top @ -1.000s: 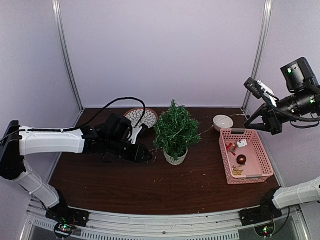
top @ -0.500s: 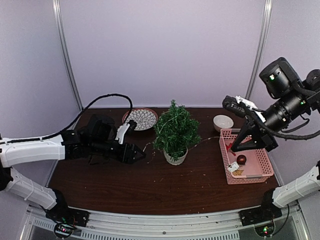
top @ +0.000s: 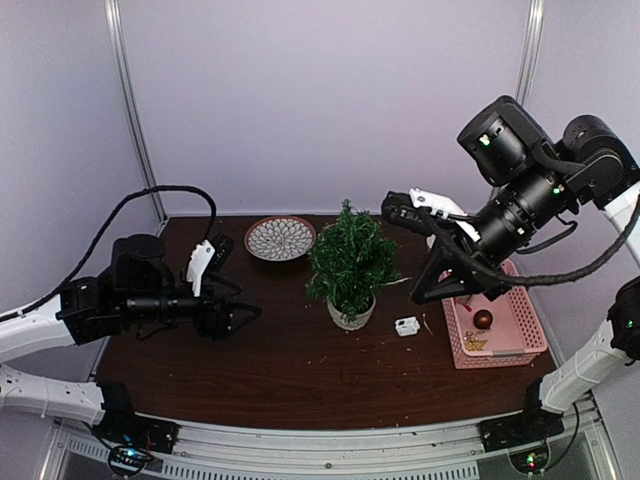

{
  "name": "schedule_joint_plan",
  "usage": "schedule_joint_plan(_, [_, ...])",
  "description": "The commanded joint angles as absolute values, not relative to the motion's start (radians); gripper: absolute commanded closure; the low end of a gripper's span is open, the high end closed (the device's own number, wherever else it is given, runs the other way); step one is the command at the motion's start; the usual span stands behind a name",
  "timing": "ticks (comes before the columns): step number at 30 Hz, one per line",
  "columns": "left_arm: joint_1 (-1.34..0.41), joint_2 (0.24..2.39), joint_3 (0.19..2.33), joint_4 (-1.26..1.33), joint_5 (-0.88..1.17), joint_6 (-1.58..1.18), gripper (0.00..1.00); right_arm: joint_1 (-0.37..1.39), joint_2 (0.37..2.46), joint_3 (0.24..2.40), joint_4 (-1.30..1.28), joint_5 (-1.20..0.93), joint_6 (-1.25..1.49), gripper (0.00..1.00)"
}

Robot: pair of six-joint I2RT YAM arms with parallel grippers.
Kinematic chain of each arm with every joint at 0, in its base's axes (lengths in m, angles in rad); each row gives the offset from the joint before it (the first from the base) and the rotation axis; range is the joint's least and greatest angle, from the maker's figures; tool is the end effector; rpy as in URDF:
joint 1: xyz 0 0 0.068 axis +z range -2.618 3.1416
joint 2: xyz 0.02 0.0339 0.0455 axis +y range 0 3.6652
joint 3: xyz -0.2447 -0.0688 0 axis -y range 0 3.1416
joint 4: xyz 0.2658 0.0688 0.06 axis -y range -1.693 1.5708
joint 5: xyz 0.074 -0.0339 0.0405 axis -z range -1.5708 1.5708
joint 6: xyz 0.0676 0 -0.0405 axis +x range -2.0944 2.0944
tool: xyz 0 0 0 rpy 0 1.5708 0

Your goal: Decorate the small christmas tree

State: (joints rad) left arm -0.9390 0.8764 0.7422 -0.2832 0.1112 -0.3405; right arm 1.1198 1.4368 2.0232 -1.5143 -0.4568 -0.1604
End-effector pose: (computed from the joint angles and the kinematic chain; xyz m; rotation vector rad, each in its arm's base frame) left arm 0.1498 -0.2174 0.2682 0.6946 1.9924 -0.9130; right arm 0.0848 0.2436 0.4453 -1.7276 1.9803 0.9430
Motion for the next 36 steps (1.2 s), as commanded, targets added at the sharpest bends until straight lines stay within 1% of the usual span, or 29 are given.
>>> schedule_joint_plan(1, [-0.984,0.884,0.772,-0.316,0.034,-0.180,0.28,1.136,1.467,2.056,-1.497,-0.467,-0.197,1.00])
schedule_joint_plan(5, [-0.987,0.958,0.776,-0.235,0.093,-0.152,0.40,1.138,1.469,2.055,-1.496,-0.455,-0.187,1.00])
schedule_joint_plan(8, [-1.042,1.051,0.852,-0.209,0.116,-0.088,0.43,1.139,1.477,2.065,-1.499,-0.450,-0.186,1.00])
schedule_joint_plan(11, [-1.091,1.136,0.923,-0.173,0.134,-0.023,0.44,1.140,1.491,2.078,-1.496,-0.438,-0.188,1.00])
schedule_joint_plan(14, [-1.113,1.191,0.940,-0.054,0.159,-0.037,0.44,1.140,1.497,2.085,-1.485,-0.424,-0.187,1.00])
schedule_joint_plan(16, [-1.121,1.225,0.944,0.035,0.179,-0.056,0.42,1.140,1.502,2.090,-1.470,-0.417,-0.184,1.00])
schedule_joint_plan(20, [-1.139,1.301,0.966,0.116,0.227,-0.058,0.37,1.140,1.507,2.098,-1.446,-0.403,-0.177,1.00])
schedule_joint_plan(24, [-1.140,1.341,0.959,0.193,0.246,-0.047,0.36,1.141,1.511,2.098,-1.438,-0.393,-0.178,1.00])
schedule_joint_plan(26, [-1.141,1.362,0.961,0.205,0.259,-0.035,0.38,1.140,1.513,2.101,-1.434,-0.384,-0.179,1.00])
schedule_joint_plan(28, [-1.141,1.374,0.959,0.215,0.279,-0.032,0.41,1.140,1.516,2.105,-1.432,-0.373,-0.180,1.00])
schedule_joint_plan(31, [-1.140,1.374,0.927,0.241,0.277,-0.030,0.43,1.140,1.520,2.115,-1.424,-0.363,-0.177,1.00])
schedule_joint_plan(33, [-1.141,1.378,0.914,0.242,0.277,-0.025,0.48,1.139,1.520,2.115,-1.410,-0.358,-0.174,1.00])
schedule_joint_plan(34, [-1.141,1.381,0.908,0.249,0.275,-0.025,0.54,1.138,1.520,2.116,-1.403,-0.356,-0.172,1.00])
schedule_joint_plan(36, [-1.141,1.378,0.886,0.274,0.249,-0.045,0.69,1.138,1.522,2.120,-1.394,-0.351,-0.169,1.00])
